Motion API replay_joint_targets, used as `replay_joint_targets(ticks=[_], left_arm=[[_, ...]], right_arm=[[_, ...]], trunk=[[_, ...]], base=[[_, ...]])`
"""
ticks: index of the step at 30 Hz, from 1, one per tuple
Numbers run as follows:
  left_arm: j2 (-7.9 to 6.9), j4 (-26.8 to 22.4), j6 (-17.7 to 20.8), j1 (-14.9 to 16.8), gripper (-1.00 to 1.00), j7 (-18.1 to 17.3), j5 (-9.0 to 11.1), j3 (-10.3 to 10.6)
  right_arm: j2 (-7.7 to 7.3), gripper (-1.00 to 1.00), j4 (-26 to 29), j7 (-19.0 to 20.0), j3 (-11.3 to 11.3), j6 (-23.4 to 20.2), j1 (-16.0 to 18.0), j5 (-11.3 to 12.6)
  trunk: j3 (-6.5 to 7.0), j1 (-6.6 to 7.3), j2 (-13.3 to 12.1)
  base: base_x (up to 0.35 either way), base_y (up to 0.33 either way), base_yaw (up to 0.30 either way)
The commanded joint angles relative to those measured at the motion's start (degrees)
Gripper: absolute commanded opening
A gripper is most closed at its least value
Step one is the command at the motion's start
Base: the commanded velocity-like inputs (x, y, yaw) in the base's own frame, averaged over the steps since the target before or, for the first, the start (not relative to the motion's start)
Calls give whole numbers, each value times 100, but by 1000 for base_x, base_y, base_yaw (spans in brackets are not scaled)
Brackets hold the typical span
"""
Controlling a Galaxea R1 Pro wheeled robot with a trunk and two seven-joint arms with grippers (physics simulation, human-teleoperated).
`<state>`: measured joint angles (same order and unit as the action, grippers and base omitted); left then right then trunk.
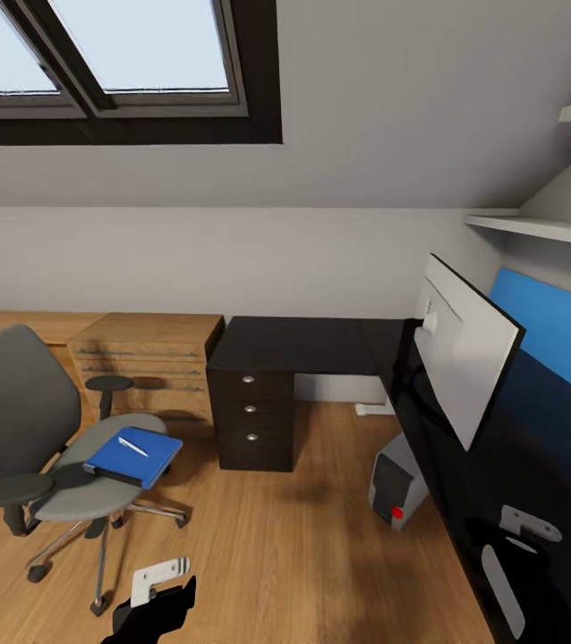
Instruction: In the bedroom, organize the workspace by keeping the computer under the desk, ensuring the monitor is on the desk, placing the keyboard on the desk next to the monitor, placing the mouse on the desk next to the keyboard, moving the folder from the swivel chair onto the desk next to the mouse, stacking the notebook on top of the folder with the pen on top of the notebook, and positioning the swivel chair next to the desk.
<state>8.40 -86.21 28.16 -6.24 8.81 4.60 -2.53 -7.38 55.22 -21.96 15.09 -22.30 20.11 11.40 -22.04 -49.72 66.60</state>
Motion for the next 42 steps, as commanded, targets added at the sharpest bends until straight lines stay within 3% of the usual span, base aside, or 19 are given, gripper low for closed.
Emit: replay_joint_targets(ticks=[1,11,17,18,21,42], left_arm=[[3,-10,24,0,100,30,49,-2],[3,-2,23,0,100,33,49,-2],[3,-1,23,0,100,33,49,0],[3,-1,25,0,100,33,49,1],[3,11,25,0,100,34,49,2],[3,104,23,0,100,34,41,51]], right_arm=[[-4,100,8,-36,-6,-17,2,55],[-9,100,7,-36,2,-20,2,60],[-9,100,6,-36,3,-153,2,316],[-11,100,6,-36,3,-292,2,466],[-10,100,6,-36,3,-346,2,514],[-9,100,6,-36,3,-555,2,556]], trunk=[[-6,0,4],[-6,0,4],[-6,0,4],[-6,0,4],[-6,0,4],[-6,0,4]], base=[[-28,-30,0],[-10,-10,0],[0,0,0],[0,0,0],[0,0,0],[0,0,0]])
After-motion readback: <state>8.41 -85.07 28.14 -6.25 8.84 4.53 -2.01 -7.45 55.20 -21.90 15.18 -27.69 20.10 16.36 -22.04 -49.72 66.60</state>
